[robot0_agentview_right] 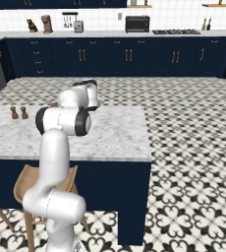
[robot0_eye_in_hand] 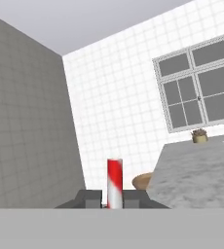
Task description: Take a straw from the drawer in front and place it inside the glass cup on the dining counter.
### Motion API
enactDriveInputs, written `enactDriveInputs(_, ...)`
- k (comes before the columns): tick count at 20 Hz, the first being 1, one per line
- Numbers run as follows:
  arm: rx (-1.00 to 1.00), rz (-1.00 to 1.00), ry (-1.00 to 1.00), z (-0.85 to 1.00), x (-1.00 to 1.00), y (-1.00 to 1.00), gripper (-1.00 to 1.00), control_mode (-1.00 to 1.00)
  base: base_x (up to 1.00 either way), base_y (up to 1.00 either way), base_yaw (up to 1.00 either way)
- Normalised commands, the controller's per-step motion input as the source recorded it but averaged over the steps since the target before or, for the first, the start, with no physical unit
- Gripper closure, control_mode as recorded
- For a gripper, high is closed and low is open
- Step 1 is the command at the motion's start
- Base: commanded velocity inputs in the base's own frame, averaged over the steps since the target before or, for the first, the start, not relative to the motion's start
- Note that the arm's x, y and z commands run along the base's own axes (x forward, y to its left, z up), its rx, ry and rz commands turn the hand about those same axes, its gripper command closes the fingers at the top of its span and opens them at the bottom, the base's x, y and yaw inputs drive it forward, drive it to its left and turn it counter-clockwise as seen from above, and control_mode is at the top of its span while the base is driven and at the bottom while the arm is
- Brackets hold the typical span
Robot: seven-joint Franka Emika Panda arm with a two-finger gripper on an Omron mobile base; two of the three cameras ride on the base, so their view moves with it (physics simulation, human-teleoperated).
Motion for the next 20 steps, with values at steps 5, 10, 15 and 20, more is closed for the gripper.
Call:
enactDriveInputs(5, -0.01, 0.04, 0.00, -0.30, 0.00, 0.00, 1.00, -1.00, 0.00, 0.00, 0.00)
enactDriveInputs(10, -0.01, 0.04, 0.00, -0.29, 0.00, 0.00, 1.00, -1.00, 0.00, 0.00, 0.00)
enactDriveInputs(15, 0.00, 0.05, 0.00, -0.20, 0.00, 0.00, 1.00, -1.00, 0.00, 0.00, 0.00)
enactDriveInputs(20, 0.00, 0.05, 0.00, -0.01, -0.11, 0.04, -1.00, -1.00, 0.00, 0.00, 0.00)
